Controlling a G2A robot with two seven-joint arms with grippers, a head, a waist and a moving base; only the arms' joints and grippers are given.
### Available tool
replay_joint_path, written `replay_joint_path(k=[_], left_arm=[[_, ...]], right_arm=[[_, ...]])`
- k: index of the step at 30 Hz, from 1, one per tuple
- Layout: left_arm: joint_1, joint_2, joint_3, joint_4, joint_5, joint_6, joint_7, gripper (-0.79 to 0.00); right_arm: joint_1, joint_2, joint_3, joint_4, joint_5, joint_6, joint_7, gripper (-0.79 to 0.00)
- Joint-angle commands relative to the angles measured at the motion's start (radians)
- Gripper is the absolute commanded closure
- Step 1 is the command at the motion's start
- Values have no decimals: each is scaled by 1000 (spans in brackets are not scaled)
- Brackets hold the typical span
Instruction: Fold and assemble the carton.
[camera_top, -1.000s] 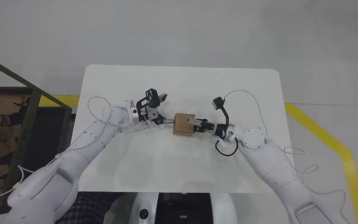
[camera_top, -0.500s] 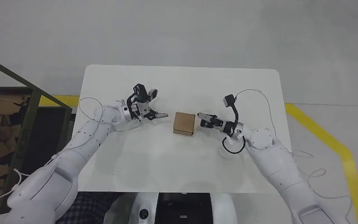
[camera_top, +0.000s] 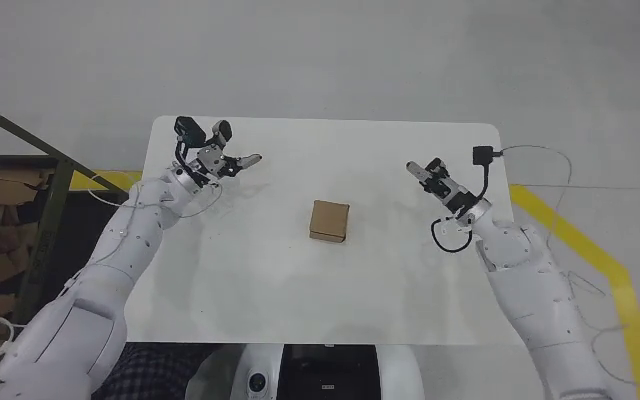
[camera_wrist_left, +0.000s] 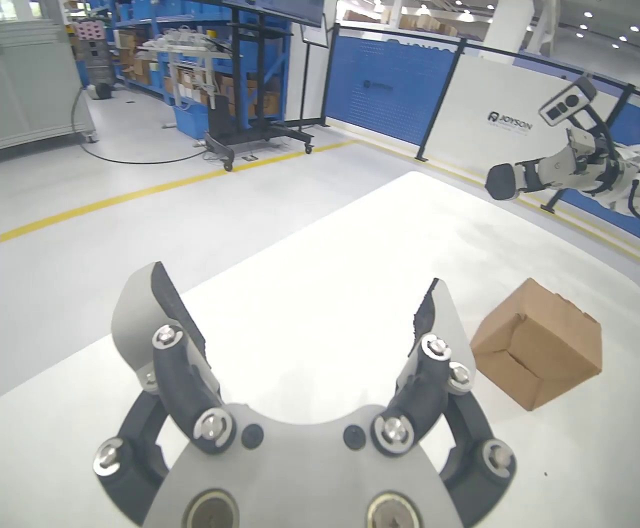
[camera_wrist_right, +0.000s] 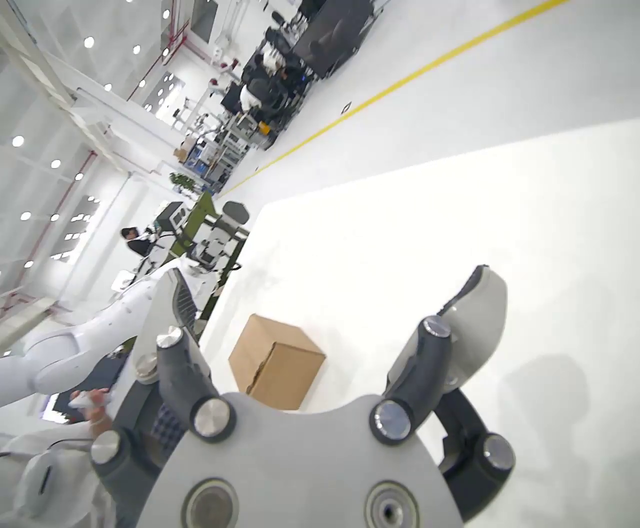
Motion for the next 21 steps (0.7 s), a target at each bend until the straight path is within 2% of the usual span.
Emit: replay_joint_path(k=[1,4,7,15,21], left_arm=[[9,8,-26,-11,-19,9,-26,-785],[28,20,-61,-39,-34,16,-68,-785],[51,35,-100,-71,-38,23,-112,-785],[127,71,-211,-178,-84,34,-219,-785],[175,86,-275,-261,-142,39,-306,-785]], right_arm=[[-16,3,24,-24,-118,20,-104,-785],[-35,6,50,-54,-252,67,-226,-785],[-40,9,69,-74,-342,123,-268,-785],[-49,15,108,-116,-483,234,-274,-785],[-54,16,124,-120,-502,248,-276,-785]])
